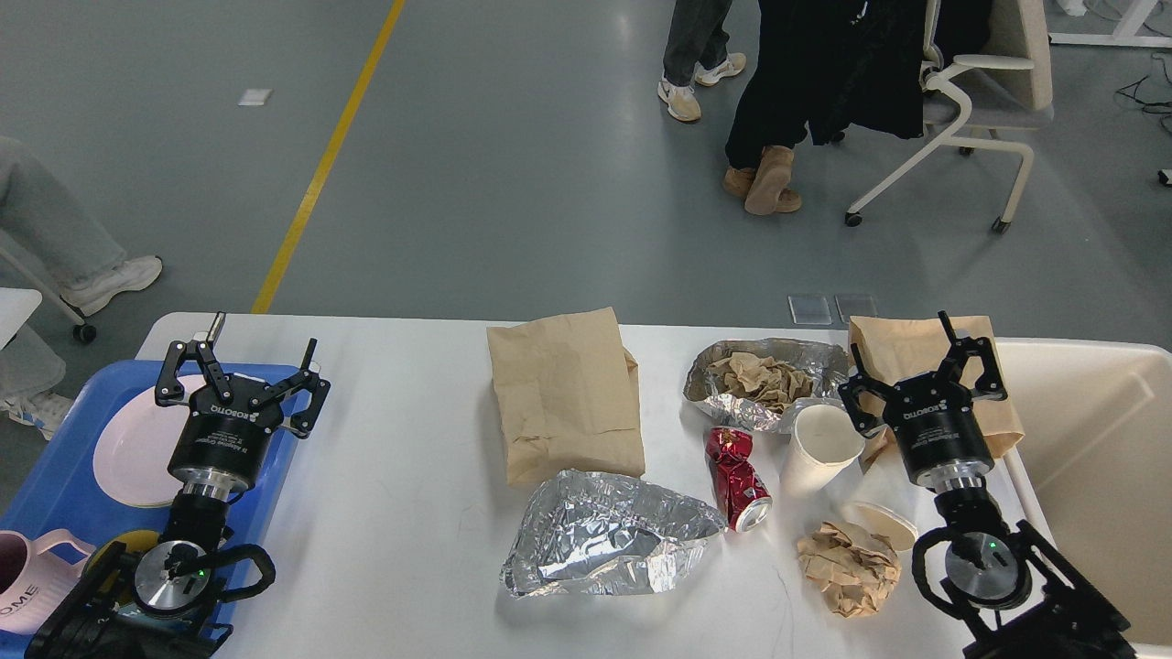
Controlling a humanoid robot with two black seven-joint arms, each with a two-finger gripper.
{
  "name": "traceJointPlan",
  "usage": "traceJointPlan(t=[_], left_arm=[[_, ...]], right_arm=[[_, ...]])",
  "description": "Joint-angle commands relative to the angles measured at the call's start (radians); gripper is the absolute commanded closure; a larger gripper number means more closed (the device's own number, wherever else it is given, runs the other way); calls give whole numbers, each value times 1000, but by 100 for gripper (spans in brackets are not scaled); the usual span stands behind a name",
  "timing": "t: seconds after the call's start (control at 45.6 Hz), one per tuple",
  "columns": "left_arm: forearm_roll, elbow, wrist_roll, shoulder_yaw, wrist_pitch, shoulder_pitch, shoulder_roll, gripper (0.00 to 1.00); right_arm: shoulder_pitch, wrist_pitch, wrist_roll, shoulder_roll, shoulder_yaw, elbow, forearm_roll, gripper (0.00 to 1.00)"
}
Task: Tidy desktop
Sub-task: 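Raise the right gripper up and over toward the brown paper bag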
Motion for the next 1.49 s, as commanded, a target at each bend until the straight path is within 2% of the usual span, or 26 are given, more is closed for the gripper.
traceJointPlan(t=[0.0, 0.11, 0.154, 0.548, 0.855, 1.469], left_arm=[[0, 0, 0, -1, 0, 0, 0, 4], [0, 2, 0, -1, -2, 0, 0, 4], [0, 0, 0, -1, -2, 0, 0, 4], [-1, 2, 0, 0, -3, 0, 1, 4], [-1, 2, 0, 0, -5, 0, 1, 4], [-1, 2, 0, 0, -5, 0, 1, 4]], right_arm=[[-9, 26, -54, -70, -2, 25, 3, 0], [-19, 34, -169, -168, 4, 43, 13, 0], [-32, 38, -192, -175, 4, 49, 32, 0], [-89, 44, -188, -207, 10, 45, 78, 0], [-147, 41, -188, -170, 1, 43, 83, 0], [-125, 28, -189, -185, -2, 45, 79, 0]])
